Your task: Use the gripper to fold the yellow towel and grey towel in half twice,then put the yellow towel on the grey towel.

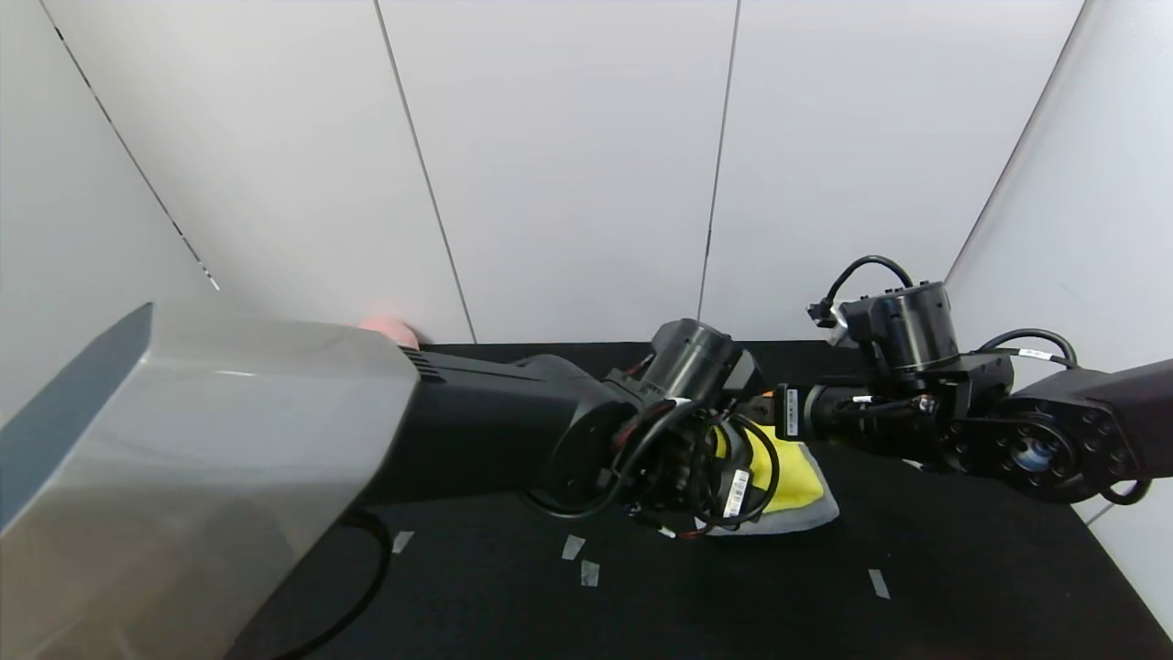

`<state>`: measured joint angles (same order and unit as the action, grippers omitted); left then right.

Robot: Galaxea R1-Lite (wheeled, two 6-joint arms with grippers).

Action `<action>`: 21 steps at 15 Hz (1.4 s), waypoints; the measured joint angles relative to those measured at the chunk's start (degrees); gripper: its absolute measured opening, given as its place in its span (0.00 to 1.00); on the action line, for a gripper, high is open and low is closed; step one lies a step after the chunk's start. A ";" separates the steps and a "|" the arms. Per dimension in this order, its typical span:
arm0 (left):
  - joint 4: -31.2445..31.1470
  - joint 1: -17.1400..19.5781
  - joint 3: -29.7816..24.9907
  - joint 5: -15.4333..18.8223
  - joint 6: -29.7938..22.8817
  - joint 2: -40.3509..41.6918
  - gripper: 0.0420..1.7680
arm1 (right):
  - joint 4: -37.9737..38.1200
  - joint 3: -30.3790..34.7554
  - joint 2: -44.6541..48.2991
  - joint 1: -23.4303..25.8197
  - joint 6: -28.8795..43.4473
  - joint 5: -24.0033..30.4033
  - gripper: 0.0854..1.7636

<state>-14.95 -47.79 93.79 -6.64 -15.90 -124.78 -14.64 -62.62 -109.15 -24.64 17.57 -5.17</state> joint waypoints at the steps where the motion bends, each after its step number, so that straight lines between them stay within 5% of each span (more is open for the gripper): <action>1: 0.00 0.66 -0.79 0.07 -0.20 1.19 0.96 | -0.07 -0.02 0.22 -0.83 0.05 -0.05 0.95; 6: -0.11 3.50 -6.42 0.07 -0.41 9.62 0.96 | 1.26 1.19 2.97 -2.40 0.35 -0.55 0.96; 14: 0.45 3.96 -24.55 -3.29 0.06 28.94 0.97 | 6.02 11.97 17.90 -2.49 0.20 -0.85 0.96; 21: -0.67 4.38 -33.74 -6.29 0.35 45.84 0.97 | 18.49 15.69 32.76 -2.67 -0.68 -0.88 0.96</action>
<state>-15.62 -43.41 60.05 -12.93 -15.54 -78.95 3.85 -46.93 -76.40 -27.31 16.88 -6.05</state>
